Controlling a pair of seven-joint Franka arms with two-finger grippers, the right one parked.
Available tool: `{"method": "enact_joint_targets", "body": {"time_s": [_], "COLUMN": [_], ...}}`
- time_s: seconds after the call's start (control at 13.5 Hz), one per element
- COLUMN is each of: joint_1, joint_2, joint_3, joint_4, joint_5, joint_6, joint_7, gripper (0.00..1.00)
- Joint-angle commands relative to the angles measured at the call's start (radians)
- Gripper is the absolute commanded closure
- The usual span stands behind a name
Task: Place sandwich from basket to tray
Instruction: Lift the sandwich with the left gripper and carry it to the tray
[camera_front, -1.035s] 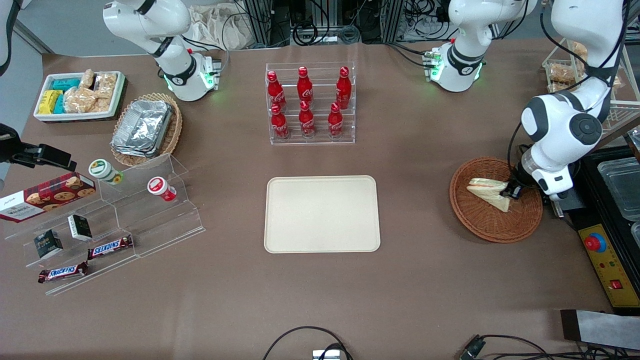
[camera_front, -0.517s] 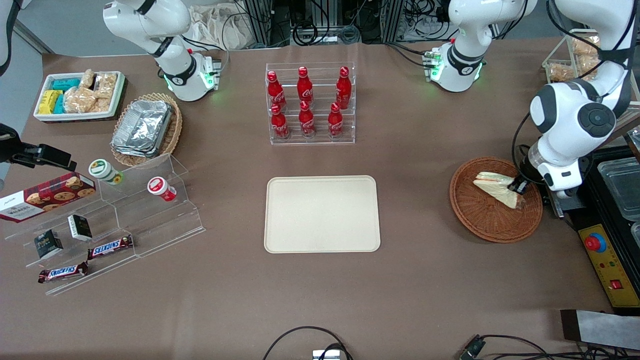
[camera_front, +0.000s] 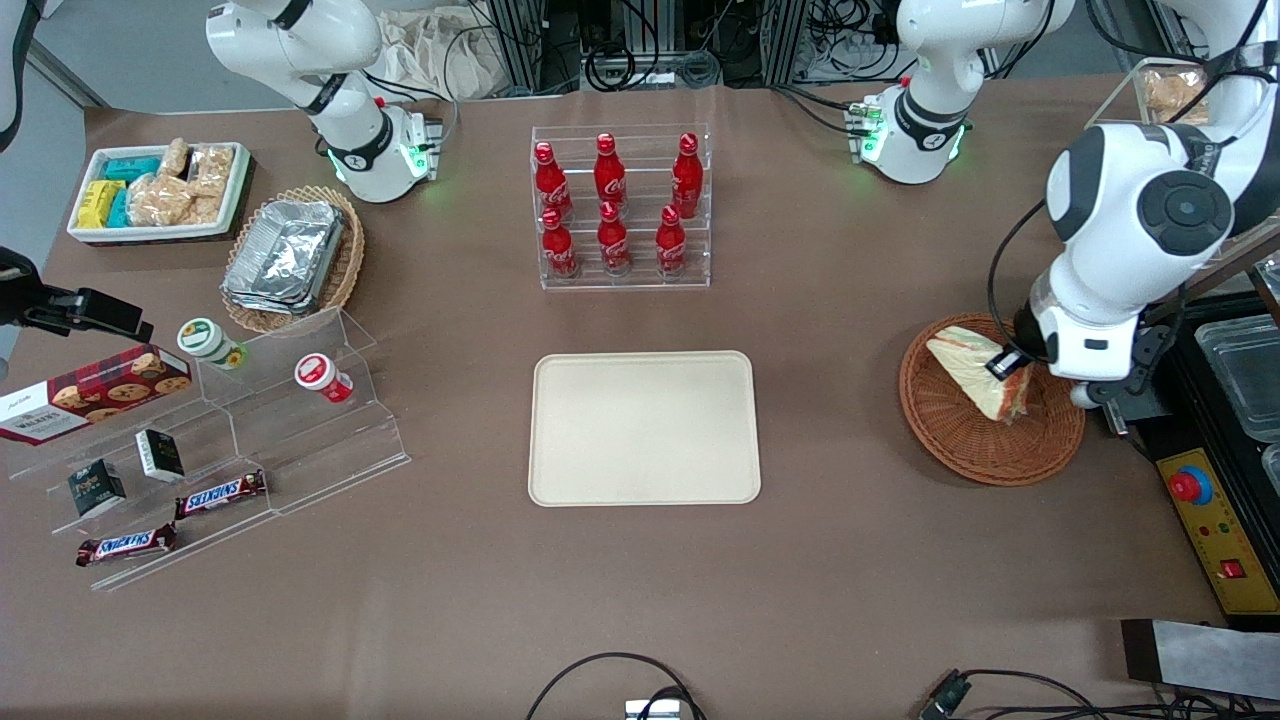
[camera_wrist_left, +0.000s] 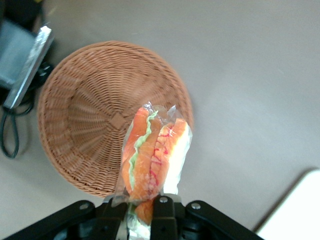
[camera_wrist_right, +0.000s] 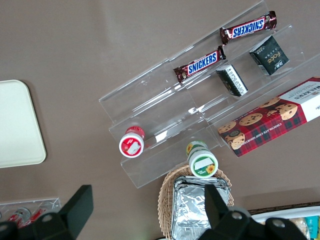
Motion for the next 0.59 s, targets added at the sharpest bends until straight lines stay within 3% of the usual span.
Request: {"method": "enact_joint_targets", "body": {"time_s": [0.0,0.52], "joint_1": [0.005,0.003], "joint_2": [-0.003,0.012], "joint_3": [-0.046,-0.224], "joint_4": [0.037,0.099], "joint_5": [0.014,0.036], "joint_6": [-0.028,-0.063], "joint_7": [0.133,0.214], "gripper": [1.00,1.00]}}
